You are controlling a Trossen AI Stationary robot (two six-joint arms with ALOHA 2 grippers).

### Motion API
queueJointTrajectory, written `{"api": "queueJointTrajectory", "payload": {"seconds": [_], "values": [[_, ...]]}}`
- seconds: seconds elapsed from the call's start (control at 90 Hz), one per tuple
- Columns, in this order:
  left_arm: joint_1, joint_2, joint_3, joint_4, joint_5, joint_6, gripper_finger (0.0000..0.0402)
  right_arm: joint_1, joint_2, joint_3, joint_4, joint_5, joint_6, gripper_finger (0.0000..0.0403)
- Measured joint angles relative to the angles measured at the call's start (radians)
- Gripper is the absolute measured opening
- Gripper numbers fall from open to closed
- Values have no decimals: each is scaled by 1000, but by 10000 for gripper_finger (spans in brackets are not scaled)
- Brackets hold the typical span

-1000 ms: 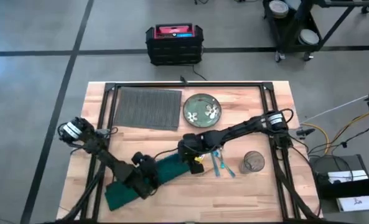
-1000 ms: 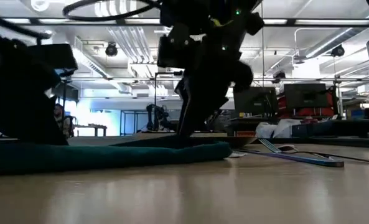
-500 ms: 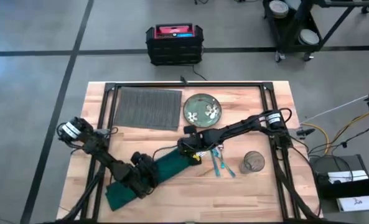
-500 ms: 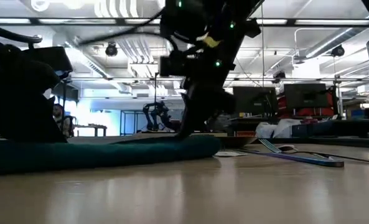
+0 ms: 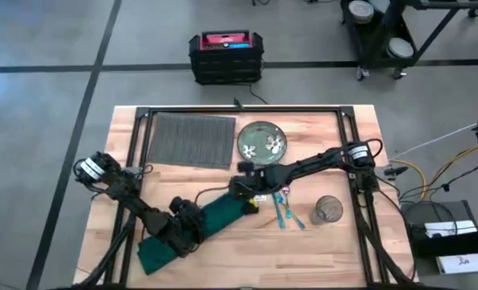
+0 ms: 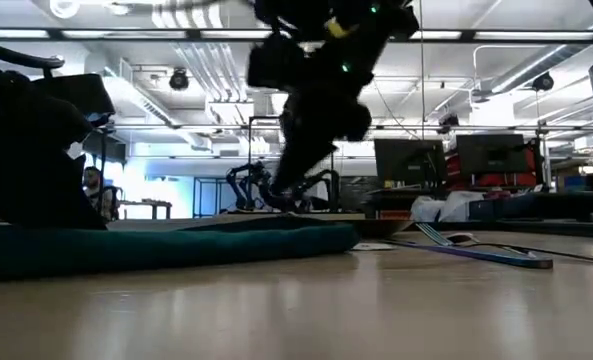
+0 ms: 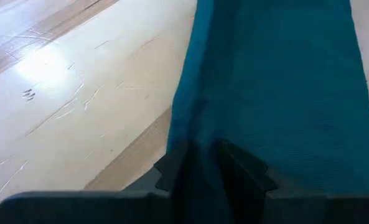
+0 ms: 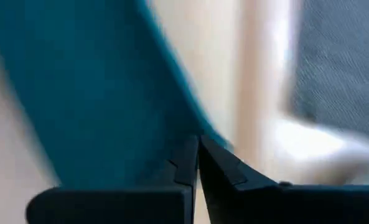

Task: Set table place
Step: Fold the green napkin

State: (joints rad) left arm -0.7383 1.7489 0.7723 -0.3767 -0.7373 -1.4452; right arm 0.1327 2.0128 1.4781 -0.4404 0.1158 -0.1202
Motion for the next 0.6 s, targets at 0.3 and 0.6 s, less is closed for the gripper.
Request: {"api": "queueJointTrajectory", "payload": {"seconds": [0.3, 0.6], "values": [[-1, 0, 0, 3, -1, 16, 75, -27, 88, -7, -17, 138, 28, 0], [-13, 0, 0, 9, 3, 23, 75, -50, 54, -7, -144, 458, 90, 0]]}}
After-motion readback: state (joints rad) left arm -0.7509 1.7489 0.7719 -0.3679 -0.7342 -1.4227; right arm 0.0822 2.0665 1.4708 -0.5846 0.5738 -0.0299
